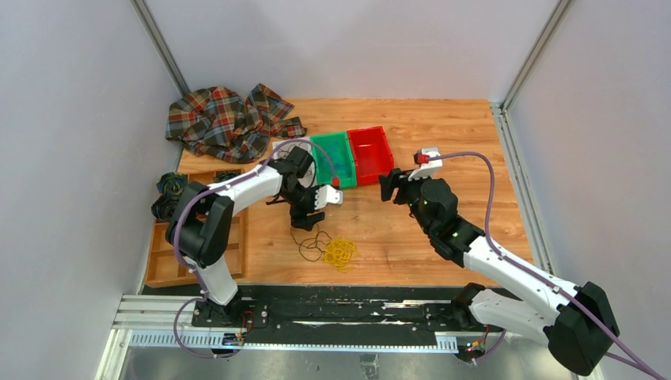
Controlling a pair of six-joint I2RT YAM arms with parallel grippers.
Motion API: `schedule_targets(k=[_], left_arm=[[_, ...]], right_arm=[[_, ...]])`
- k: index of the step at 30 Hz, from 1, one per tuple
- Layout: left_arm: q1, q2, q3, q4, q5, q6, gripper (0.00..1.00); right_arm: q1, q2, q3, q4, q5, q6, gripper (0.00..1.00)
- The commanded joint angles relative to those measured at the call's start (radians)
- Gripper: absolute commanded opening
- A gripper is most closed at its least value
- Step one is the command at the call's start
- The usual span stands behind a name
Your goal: Untangle the cables
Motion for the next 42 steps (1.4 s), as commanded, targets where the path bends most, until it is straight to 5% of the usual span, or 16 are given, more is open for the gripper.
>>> schedule_targets(k=[1, 6, 8, 17, 26, 42], left_arm=[[-0.019, -0.001, -0.014, 0.068, -0.001, 0.011, 0.56], [-0.019, -0.111, 0.029, -0.001, -0.043, -0.048, 0.09], [-0.019, -0.199, 0.084, -0.077, -0.04, -0.059, 0.01], [-0.019, -0.42, 0.45, -0.326, -0.04, -0.264, 0.01], [-0.019, -0.44, 0.75, -0.324, -0.091, -0.354, 0.01], [-0.019, -0.405, 0.984, -0.323, -0.049, -0.401, 0.0]], right_arm=[[0.011, 0.012, 0.013, 0.03, -0.012, 0.011, 0.66], [0.011, 0.01, 0.029, 0.041, -0.007, 0.009, 0.65], [0.011, 0.009, 0.036, 0.054, -0.023, 0.007, 0.66], [0.042, 0.073, 0.09, 0.137, -0.081, -0.015, 0.79], [0.185, 0.245, 0.229, 0.291, -0.242, -0.083, 0.81], [0.262, 0.547, 0.308, 0.42, -0.339, 0.029, 0.82]])
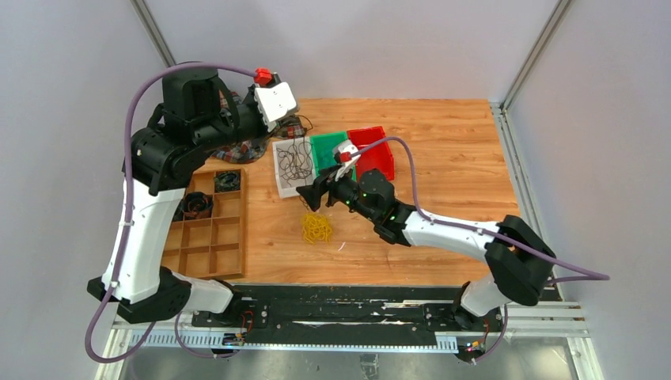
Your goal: Untangle the cables
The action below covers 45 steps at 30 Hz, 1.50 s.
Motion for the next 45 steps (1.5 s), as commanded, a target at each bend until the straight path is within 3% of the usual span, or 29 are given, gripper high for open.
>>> schedule_targets(k=[1, 16, 21, 24, 26, 28, 30, 38, 42, 45], left_arm=[[-0.006, -0.021, 0.031, -0.006, 0.056, -0.028, 0.01], [-0.006, -0.021, 0.207, -0.005, 0.19, -0.145, 0.0], [-0.006, 0.016, 0.343, -0.004, 0.157, -0.183, 0.0], [-0.006, 0.02, 0.39, 0.046, 0.075, -0.203, 0.0], [-0.006, 0.0, 0.356, 0.115, 0.006, -0.201, 0.0], [-0.006, -0.031, 0.289, 0.211, -0.095, -0.165, 0.0], [-0.006, -0.039, 0.249, 0.236, -0.142, -0.126, 0.0], [-0.006, -0.13, -0.117, 0.371, -0.149, -0.121, 0.0], [-0.006, -0.099, -0.206, 0.297, -0.113, -0.024, 0.01], [-0.006, -0.076, -0.27, 0.271, -0.162, 0.026, 0.0]], right_arm=[[0.014, 0.072, 0.011, 0.081, -0.015, 0.054, 0.82], [0.042, 0.33, -0.041, 0.197, 0.001, 0.098, 0.73], [0.039, 0.322, -0.14, 0.213, 0.069, 0.082, 0.53], [0.039, 0.294, -0.218, 0.223, 0.102, 0.079, 0.49], [0.037, 0.256, -0.284, 0.241, 0.136, 0.082, 0.47], [0.029, 0.179, -0.387, 0.243, 0.196, 0.099, 0.36], [0.022, 0.107, -0.437, 0.227, 0.227, 0.103, 0.34], [0.007, -0.155, -0.484, 0.034, 0.311, 0.058, 0.39], [0.006, -0.243, -0.471, -0.04, 0.266, 0.039, 0.4], [0.005, -0.287, -0.427, -0.142, 0.274, 0.024, 0.45]])
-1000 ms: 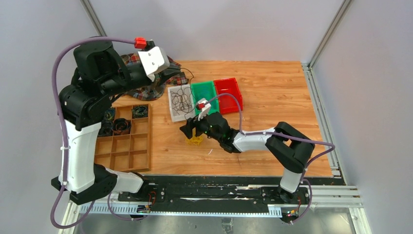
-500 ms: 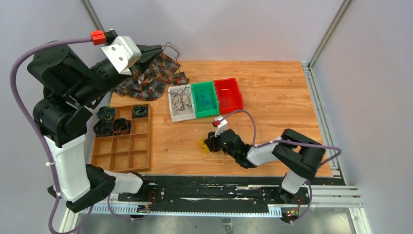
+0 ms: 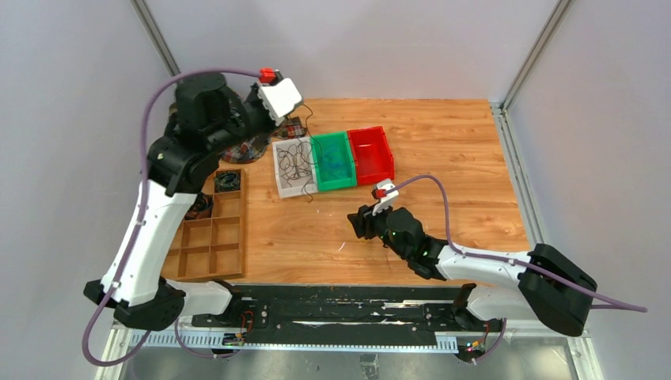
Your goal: Untangle the cables
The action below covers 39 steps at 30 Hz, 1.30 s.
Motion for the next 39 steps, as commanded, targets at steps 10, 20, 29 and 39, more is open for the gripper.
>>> schedule_targets(k=[10, 20, 29, 39], left_arm=[[0.026, 0.051, -0.222, 0.097, -0.052, 0.115, 0.0], [0.101, 0.119, -0.275, 0.201, -0.032, 0.104, 0.01], [0.141, 0.17, -0.27, 0.251, -0.022, 0.069, 0.01], [0.142, 0.229, -0.348, 0.375, -0.034, 0.033, 0.01]], right_arm=[[-0.01, -0.076, 0.027, -0.208, 0.073, -0.055, 0.59], [-0.01, -0.117, 0.022, -0.255, 0.101, -0.055, 0.63], [-0.01, -0.15, 0.061, -0.321, 0.171, -0.053, 0.65], [-0.012, -0.178, 0.087, -0.335, 0.227, -0.075, 0.67]])
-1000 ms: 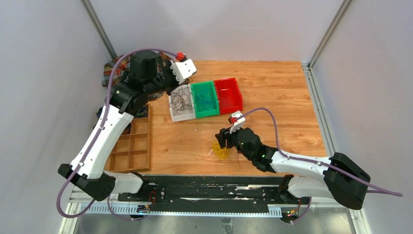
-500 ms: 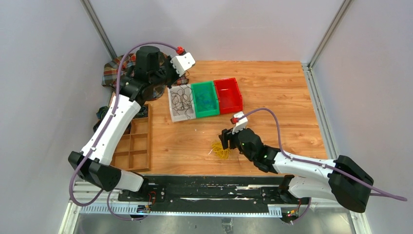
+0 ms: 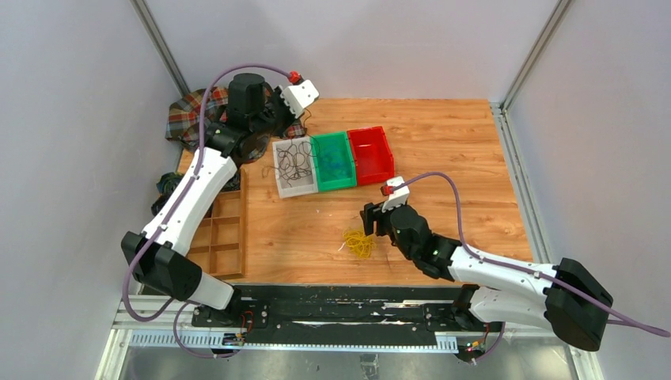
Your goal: Untangle the cables
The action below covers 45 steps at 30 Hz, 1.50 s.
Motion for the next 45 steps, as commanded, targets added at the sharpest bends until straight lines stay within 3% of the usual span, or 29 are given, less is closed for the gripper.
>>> schedule_targets(k=[1, 11, 24, 33, 45], left_arm=[[0.009, 0.041, -0.047, 0.102, 0.003, -0.041, 0.0], [0.01, 0.04, -0.024, 0.107, 0.005, -0.052, 0.01], [0.018, 0.051, -0.135, 0.212, -0.054, -0.028, 0.01], [0.08, 0.082, -0.221, 0.25, -0.122, 0.087, 0.01], [0.065, 0.1, -0.368, 0.358, -0.132, 0.202, 0.01]], right_arm=[[-0.011, -0.013, 0.044, -0.026, 0.046, -0.028, 0.67], [-0.021, -0.028, 0.04, -0.032, 0.063, -0.023, 0.68], [-0.031, -0.039, 0.056, -0.051, 0.064, -0.033, 0.69], [-0.032, -0.048, 0.062, -0.07, 0.07, -0.021, 0.69], [-0.043, -0.03, 0.056, -0.069, 0.085, -0.003, 0.69]])
